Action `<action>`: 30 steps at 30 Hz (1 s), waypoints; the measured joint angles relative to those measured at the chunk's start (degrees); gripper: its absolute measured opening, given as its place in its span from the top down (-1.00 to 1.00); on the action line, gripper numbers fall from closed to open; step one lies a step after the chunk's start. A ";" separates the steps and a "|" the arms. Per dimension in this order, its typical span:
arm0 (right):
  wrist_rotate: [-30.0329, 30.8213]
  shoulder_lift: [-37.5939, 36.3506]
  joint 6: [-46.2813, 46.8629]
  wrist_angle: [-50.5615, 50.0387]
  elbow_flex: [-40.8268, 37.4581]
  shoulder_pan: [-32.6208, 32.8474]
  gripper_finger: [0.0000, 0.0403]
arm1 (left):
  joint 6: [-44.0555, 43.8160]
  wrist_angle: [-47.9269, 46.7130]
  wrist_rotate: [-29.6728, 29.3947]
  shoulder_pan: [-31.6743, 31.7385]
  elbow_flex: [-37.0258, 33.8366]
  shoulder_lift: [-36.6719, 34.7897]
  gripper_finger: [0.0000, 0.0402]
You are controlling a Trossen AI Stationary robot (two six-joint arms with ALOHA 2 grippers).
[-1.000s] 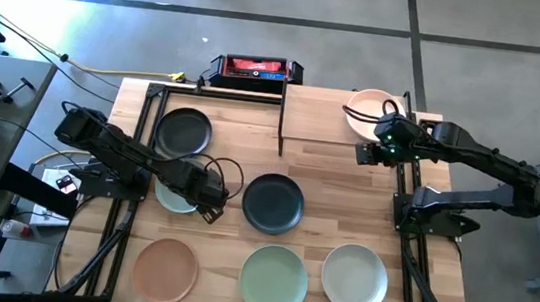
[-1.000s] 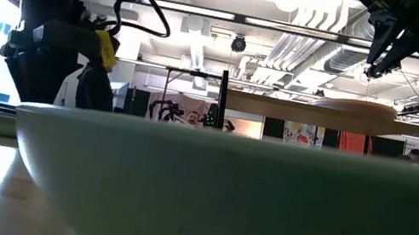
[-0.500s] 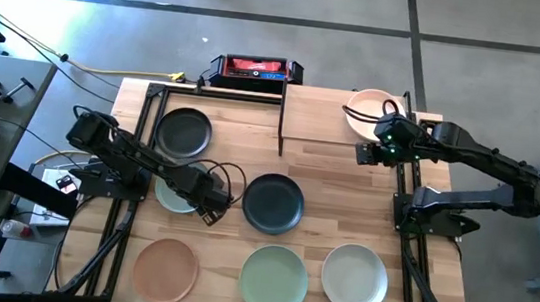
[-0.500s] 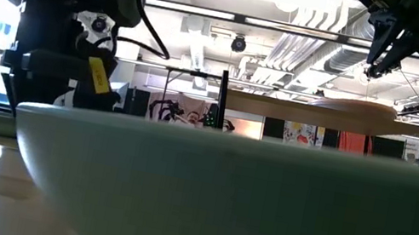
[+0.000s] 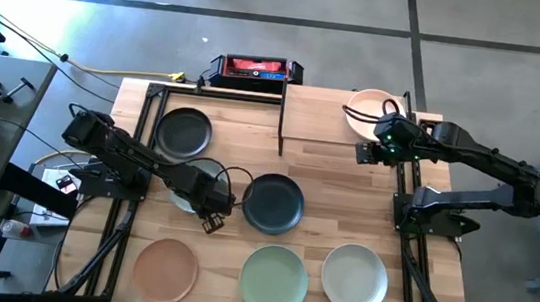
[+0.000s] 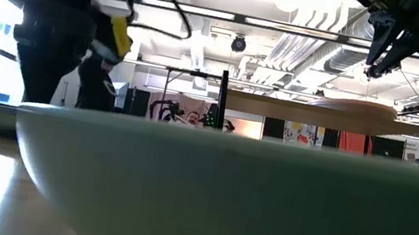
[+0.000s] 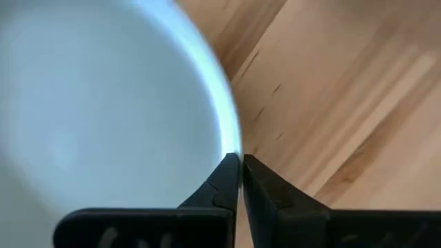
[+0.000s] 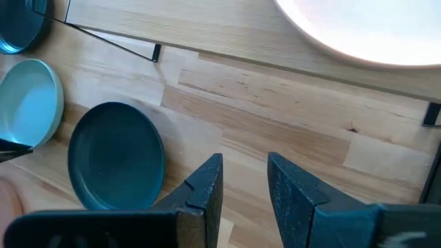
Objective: Place and stack plates onto a shelf
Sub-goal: Stack the blue plate on top of the orange plate on the shelf
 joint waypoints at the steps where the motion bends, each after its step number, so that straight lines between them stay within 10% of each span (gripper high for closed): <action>1: 0.01 0.00 0.00 0.00 0.00 0.00 0.53 | 0.09 -0.23 -0.42 -0.23 0.43 -0.27 0.98; 30: -2.03 3.05 0.11 1.31 -0.02 1.87 0.51 | 37.52 -24.09 -15.23 -1.66 19.29 -0.62 1.00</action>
